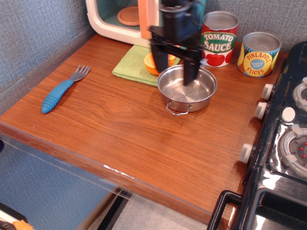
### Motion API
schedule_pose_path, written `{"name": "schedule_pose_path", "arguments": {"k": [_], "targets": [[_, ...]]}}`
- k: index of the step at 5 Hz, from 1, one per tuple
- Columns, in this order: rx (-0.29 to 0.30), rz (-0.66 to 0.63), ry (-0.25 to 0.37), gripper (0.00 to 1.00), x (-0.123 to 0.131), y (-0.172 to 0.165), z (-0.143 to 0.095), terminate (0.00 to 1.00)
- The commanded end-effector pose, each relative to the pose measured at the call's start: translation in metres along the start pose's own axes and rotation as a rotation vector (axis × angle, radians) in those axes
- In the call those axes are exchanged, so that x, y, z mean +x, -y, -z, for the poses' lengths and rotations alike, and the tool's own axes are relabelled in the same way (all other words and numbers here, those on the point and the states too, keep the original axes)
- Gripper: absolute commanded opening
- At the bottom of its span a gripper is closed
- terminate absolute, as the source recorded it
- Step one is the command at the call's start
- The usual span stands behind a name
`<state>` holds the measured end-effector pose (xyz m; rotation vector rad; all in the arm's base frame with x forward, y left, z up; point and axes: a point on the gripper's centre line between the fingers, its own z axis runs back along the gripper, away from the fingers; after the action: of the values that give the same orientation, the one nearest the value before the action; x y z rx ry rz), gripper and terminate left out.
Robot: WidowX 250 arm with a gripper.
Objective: Move the pot to the right of the fork.
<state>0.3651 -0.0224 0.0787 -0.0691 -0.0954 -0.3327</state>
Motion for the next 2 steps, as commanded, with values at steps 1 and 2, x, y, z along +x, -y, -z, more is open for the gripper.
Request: {"name": "schedule_pose_path", "arguments": {"k": [1,2], "targets": [[-0.001,0.081,0.075,1.00,0.024,0.025,-0.017,0.00],[0.026,0.120,0.048,1.00,0.033,0.031,0.007,0.00]]}}
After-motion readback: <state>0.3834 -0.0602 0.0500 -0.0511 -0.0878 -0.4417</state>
